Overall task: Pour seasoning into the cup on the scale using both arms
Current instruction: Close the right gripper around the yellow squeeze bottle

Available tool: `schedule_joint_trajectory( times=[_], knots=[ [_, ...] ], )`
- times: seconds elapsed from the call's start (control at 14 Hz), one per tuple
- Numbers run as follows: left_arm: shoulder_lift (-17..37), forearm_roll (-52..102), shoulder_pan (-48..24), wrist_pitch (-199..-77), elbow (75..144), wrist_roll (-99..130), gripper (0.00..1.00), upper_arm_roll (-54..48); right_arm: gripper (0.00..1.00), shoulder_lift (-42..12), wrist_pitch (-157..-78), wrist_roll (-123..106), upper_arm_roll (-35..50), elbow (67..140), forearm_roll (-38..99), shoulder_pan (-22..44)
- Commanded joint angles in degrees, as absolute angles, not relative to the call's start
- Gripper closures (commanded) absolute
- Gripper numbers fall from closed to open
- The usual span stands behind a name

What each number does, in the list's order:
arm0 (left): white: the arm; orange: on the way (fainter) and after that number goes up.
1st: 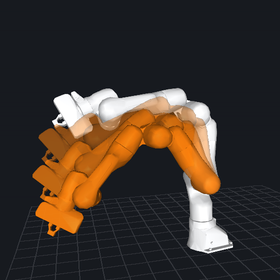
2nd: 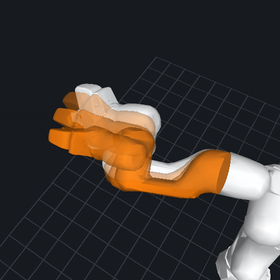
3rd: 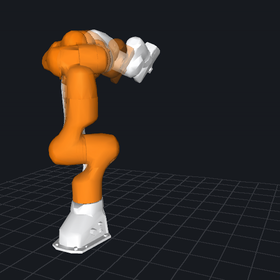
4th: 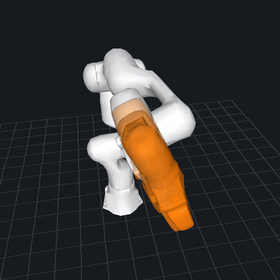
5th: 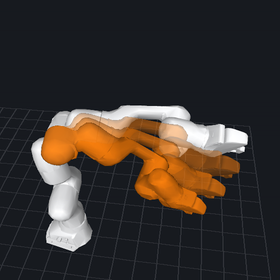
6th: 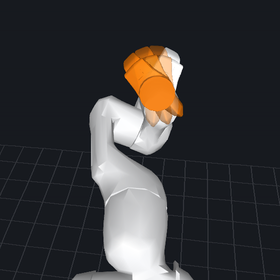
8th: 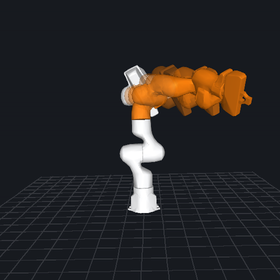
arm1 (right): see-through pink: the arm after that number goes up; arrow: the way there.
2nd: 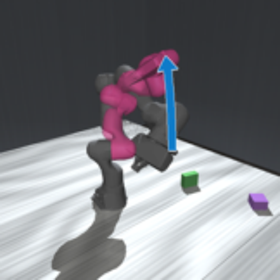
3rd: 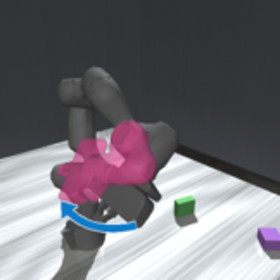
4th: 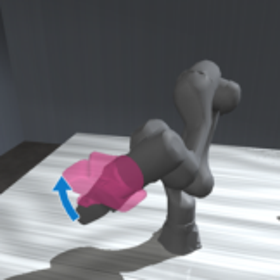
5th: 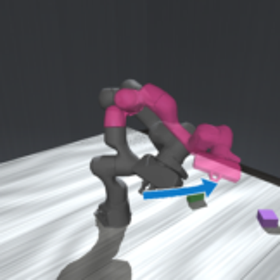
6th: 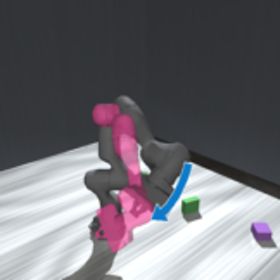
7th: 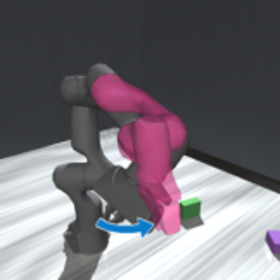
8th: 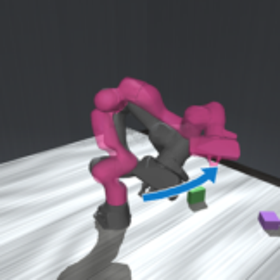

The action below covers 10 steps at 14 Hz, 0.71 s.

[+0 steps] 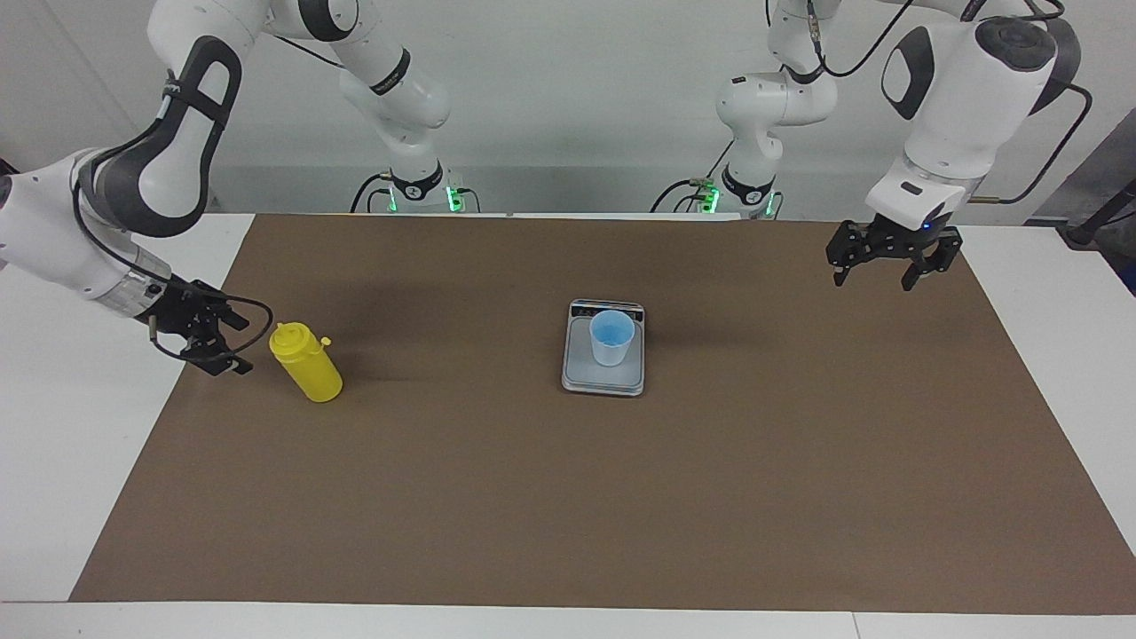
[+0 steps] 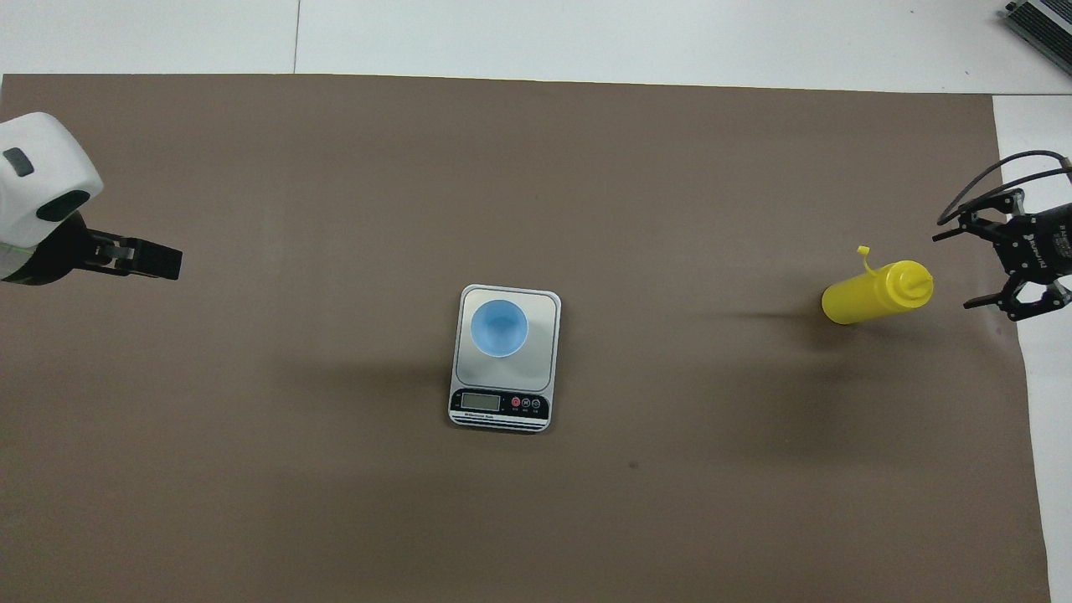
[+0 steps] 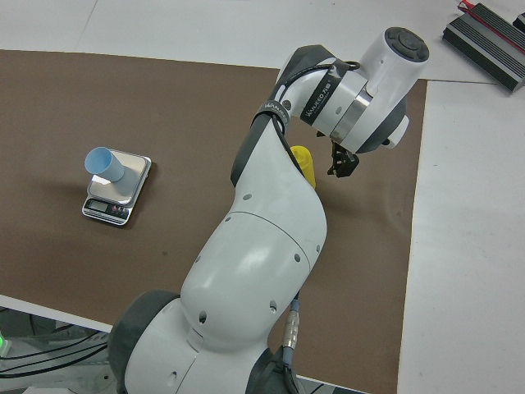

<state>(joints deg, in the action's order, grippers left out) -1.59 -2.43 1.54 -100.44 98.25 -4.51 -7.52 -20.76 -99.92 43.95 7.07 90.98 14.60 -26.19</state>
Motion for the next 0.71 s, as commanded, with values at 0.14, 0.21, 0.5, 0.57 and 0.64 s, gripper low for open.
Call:
schedule_joint_trajectory(
  times=[0.14, 0.21, 0.5, 0.57, 0.64],
  knots=[
    [-0.62, 1.84, 4.57, -97.22, 96.07, -5.54, 0.0, -8.35, 0.0, -26.36, -98.88, 51.22, 7.82, 90.26, 18.17, -27.51],
    [-0.18, 1.85, 4.74, -96.77, 95.02, -5.62, 0.0, -8.35, 0.0, -26.37, -99.05, 51.41, 7.82, 91.92, 18.72, -27.42],
    [0.79, 1.58, 4.75, -94.75, 92.9, -5.54, 0.0, -8.35, 0.0, -25.93, -97.91, 51.33, 7.91, 94.22, 21.25, -27.42],
    [0.88, 1.23, 4.83, -93.01, 92.29, -5.45, 0.0, -8.52, 0.0, -25.67, -97.65, 51.33, 7.91, 94.74, 22.14, -27.51],
    [0.88, 1.32, 4.83, -91.42, 91.24, -5.54, 0.0, -8.61, 0.0, -25.58, -96.78, 51.24, 8.0, 95.09, 23.19, -27.42]
  ],
)
